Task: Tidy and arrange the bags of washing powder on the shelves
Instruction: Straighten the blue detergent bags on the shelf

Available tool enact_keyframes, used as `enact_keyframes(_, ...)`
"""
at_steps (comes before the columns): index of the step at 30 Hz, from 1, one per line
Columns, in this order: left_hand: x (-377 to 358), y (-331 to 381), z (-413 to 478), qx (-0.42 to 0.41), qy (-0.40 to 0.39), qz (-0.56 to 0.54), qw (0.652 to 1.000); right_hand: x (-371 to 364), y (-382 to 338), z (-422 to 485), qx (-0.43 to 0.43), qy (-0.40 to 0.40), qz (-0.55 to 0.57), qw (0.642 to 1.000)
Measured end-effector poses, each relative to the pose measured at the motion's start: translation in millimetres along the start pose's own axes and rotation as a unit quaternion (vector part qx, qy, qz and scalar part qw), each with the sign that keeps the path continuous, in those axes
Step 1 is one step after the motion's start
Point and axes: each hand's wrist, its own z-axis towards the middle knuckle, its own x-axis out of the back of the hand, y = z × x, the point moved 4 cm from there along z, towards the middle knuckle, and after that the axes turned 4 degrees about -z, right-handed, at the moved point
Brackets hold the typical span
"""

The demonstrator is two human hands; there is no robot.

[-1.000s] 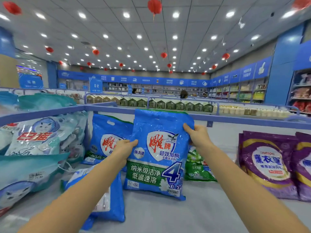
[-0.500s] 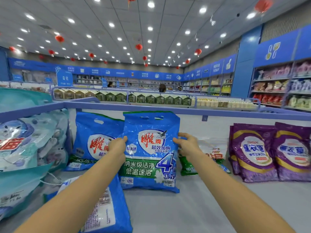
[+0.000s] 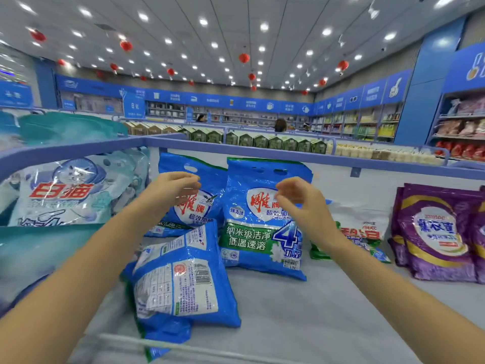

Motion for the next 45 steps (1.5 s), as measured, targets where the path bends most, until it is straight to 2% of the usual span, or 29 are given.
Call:
enact_keyframes(1, 4.5, 0.2, -5.0, -0.006, -0.007, 0.020, 1.000, -18.6, -20.2, -11.8, 0.049, -0.107, -0.017, 0.993)
enact_keyframes(3, 13.8, -0.4, -19.6, -0.013, -0.009, 0.055, 0.998, -61.2, -42.5, -37.5, 0.085, -0.302, -0.101, 0.944)
enact_keyframes(5, 19.7, -3.1, -34.8, -0.016, -0.017, 0.093, 0.995, -90.0, -40.2, -52.3, 0.016, -0.374, -0.195, 0.907)
enact_keyframes(6, 21.9, -4.8, -42.5, -0.018, -0.022, 0.112, 0.993, -99.5, -35.7, -56.0, -0.036, -0.383, -0.197, 0.902)
enact_keyframes(9, 22.6, -11.8, -64.7, -0.042, -0.043, 0.191, 0.980, -116.7, -24.8, -60.5, -0.165, -0.352, -0.065, 0.919)
enact_keyframes(11, 17.7, -16.4, -78.4, -0.049, -0.064, 0.226, 0.971, -121.1, -18.5, -61.1, -0.211, -0.291, 0.016, 0.933)
enact_keyframes(13, 13.7, -20.6, -91.2, -0.056, -0.063, 0.215, 0.973, -120.0, -15.2, -60.2, -0.252, -0.239, 0.073, 0.935)
enact_keyframes(16, 9.0, -25.4, -111.6, -0.082, -0.033, 0.183, 0.979, -102.8, -25.6, -44.3, -0.263, -0.196, 0.167, 0.930)
enact_keyframes(18, 2.6, -24.1, -129.5, -0.126, -0.015, 0.203, 0.971, -82.4, -44.3, -23.2, -0.190, -0.184, 0.173, 0.949)
enact_keyframes(20, -5.0, -16.9, -150.9, -0.191, 0.016, 0.196, 0.962, -59.2, -68.5, -3.5, -0.067, -0.184, 0.119, 0.973)
enact_keyframes(22, -9.0, -12.3, -168.4, -0.235, 0.054, 0.156, 0.958, -37.0, -92.4, 8.8, 0.047, -0.207, 0.041, 0.976)
enact_keyframes(23, -9.4, -14.2, -174.0, -0.222, 0.065, 0.119, 0.966, -26.6, -99.8, 12.9, 0.085, -0.214, 0.003, 0.973)
enact_keyframes(24, -10.6, -20.0, -176.4, -0.167, 0.050, 0.053, 0.983, -16.2, -103.7, 16.2, 0.110, -0.213, -0.029, 0.971)
enact_keyframes(25, -14.7, -29.2, -176.4, -0.062, -0.001, -0.040, 0.997, -5.7, -106.1, 19.0, 0.127, -0.201, -0.053, 0.970)
enact_keyframes(26, -23.8, -39.6, -176.5, 0.072, -0.084, -0.137, 0.984, 4.6, -107.7, 21.1, 0.142, -0.179, -0.073, 0.971)
enact_keyframes(27, -34.5, -46.4, -180.7, 0.195, -0.168, -0.220, 0.941, 14.8, -109.8, 22.2, 0.153, -0.151, -0.090, 0.972)
enact_keyframes(29, -49.1, -53.7, -183.9, 0.316, -0.255, -0.334, 0.851, 33.9, -115.4, 21.0, 0.180, -0.101, -0.096, 0.974)
enact_keyframes(31, -58.2, -53.4, -177.7, 0.348, -0.261, -0.419, 0.797, 50.1, -122.2, 15.4, 0.214, -0.055, -0.089, 0.971)
enact_keyframes(34, -71.1, -43.7, -159.1, 0.315, -0.245, -0.521, 0.755, 66.9, -131.3, -1.6, 0.253, -0.005, -0.098, 0.963)
enact_keyframes(36, -76.2, -33.0, -147.7, 0.282, -0.258, -0.576, 0.723, 77.0, -135.5, -16.2, 0.267, -0.025, -0.090, 0.959)
enact_keyframes(37, -76.8, -27.8, -142.8, 0.257, -0.268, -0.589, 0.718, 81.9, -136.6, -23.8, 0.273, -0.053, -0.093, 0.956)
enact_keyframes(39, -74.9, -20.9, -130.2, 0.202, -0.273, -0.576, 0.743, 87.6, -133.7, -40.6, 0.287, -0.142, -0.118, 0.940)
enact_keyframes(41, -70.7, -14.2, -114.9, 0.156, -0.263, -0.549, 0.778, 84.1, -122.8, -58.8, 0.316, -0.196, -0.195, 0.908)
enact_keyframes(43, -69.5, -4.1, -100.0, 0.146, -0.224, -0.530, 0.805, 70.3, -108.3, -76.3, 0.375, -0.187, -0.332, 0.845)
enact_keyframes(45, -70.6, 2.3, -85.1, 0.142, -0.144, -0.494, 0.846, 50.5, -92.9, -91.6, 0.417, -0.192, -0.411, 0.788)
